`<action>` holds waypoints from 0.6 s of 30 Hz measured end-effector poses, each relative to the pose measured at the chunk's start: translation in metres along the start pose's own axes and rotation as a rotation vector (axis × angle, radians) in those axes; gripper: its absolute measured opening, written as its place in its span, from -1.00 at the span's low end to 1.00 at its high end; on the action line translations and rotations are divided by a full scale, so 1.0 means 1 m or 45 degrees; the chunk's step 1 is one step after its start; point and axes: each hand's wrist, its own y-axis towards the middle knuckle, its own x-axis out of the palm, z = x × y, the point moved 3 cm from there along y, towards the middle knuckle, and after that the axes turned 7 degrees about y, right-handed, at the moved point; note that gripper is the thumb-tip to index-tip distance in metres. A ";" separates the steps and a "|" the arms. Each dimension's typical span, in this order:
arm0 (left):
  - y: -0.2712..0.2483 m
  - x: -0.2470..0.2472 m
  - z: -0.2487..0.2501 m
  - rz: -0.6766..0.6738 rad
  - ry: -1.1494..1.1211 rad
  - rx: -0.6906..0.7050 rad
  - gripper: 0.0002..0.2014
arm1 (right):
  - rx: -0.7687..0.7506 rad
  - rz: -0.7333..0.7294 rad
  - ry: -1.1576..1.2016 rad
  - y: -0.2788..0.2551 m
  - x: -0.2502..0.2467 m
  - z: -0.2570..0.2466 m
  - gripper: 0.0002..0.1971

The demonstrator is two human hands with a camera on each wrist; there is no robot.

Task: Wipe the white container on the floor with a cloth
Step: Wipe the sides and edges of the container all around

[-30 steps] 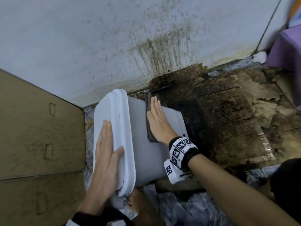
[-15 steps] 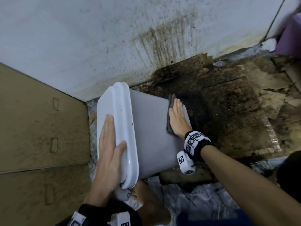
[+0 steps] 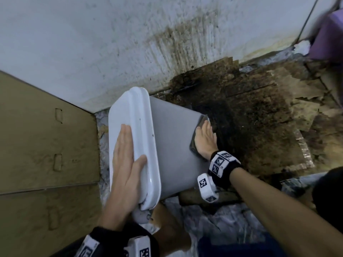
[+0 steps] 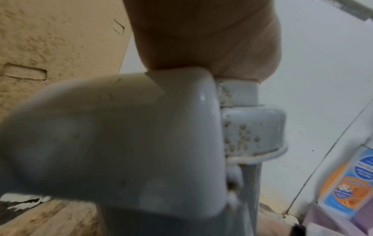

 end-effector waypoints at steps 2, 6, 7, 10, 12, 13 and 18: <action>0.000 0.000 -0.001 0.013 0.013 0.017 -0.33 | 0.114 0.049 0.086 0.015 -0.004 -0.002 -0.41; -0.001 -0.004 -0.008 0.032 0.005 -0.021 -0.33 | 0.075 -0.012 0.117 -0.020 0.010 -0.008 -0.40; -0.002 -0.004 -0.008 0.039 0.003 -0.014 -0.33 | 0.043 -0.055 0.102 -0.036 0.016 -0.006 -0.39; -0.001 -0.001 -0.004 0.032 0.015 0.005 -0.32 | -0.066 -0.081 0.119 -0.054 0.020 -0.002 -0.39; -0.001 0.000 -0.002 0.028 0.031 0.015 -0.33 | -0.029 -0.043 0.098 -0.037 0.010 0.000 -0.42; -0.002 0.001 0.000 0.029 0.045 0.026 -0.33 | 0.016 -0.031 0.089 -0.024 0.003 -0.001 -0.44; 0.001 0.003 0.005 0.046 0.131 0.068 -0.35 | 0.181 0.083 0.268 -0.006 -0.006 -0.004 -0.40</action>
